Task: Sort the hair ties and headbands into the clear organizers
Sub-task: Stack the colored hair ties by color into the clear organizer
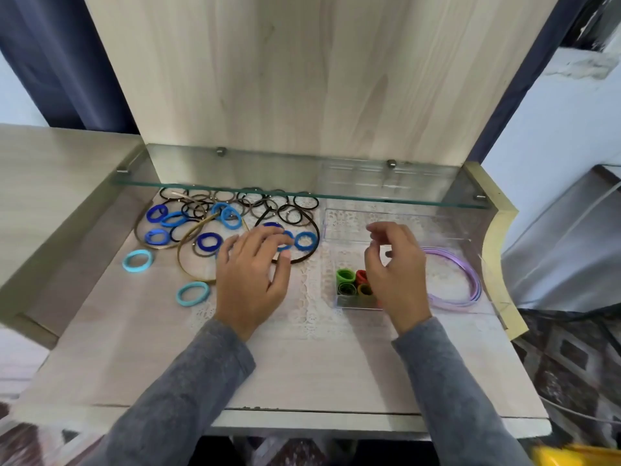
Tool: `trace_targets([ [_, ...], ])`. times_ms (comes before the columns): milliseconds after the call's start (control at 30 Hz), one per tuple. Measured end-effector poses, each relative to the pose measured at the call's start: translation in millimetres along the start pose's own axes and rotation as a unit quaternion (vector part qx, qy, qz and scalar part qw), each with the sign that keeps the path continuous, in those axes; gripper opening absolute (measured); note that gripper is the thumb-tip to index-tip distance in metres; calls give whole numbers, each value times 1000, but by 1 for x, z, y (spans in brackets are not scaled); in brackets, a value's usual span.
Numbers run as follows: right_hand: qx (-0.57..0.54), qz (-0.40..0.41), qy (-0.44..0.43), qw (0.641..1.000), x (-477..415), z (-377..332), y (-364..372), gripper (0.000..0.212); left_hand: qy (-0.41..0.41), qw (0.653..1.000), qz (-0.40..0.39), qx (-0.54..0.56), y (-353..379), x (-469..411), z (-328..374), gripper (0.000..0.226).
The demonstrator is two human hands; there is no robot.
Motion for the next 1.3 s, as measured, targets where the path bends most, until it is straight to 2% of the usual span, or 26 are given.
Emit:
trace_targets([
  [167, -28, 4, -61, 998, 26, -44, 39, 19, -11, 992, 37, -120, -30, 10, -29, 20],
  [367, 81, -67, -159, 982, 49, -70, 98, 29, -43, 979, -1, -198, -42, 21, -67, 24],
  [567, 179, -106, -137, 968, 47, -62, 140, 44, -124, 965, -77, -217, -40, 29, -101, 39],
  [833, 235, -98, -109, 961, 30, -53, 165, 35, -164, 957, -123, -206, -30, 34, -114, 50],
  [1100, 260, -101, -112, 954, 23, -53, 177, 33, -167, 954, -142, -207, -28, 35, -114, 45],
  [1300, 254, -94, -92, 958, 21, -45, 175, 26, -198, 959, -108, -175, -32, 38, -120, 36],
])
Point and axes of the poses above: each hand's wrist, its own x-axis away from the middle knuckle, its own y-axis out of the palm, z = x × y, the point moved 9 cm from there along -x, towards the middle knuckle, and after that the axes turned 9 degrees about y, right-handed, at the moved point
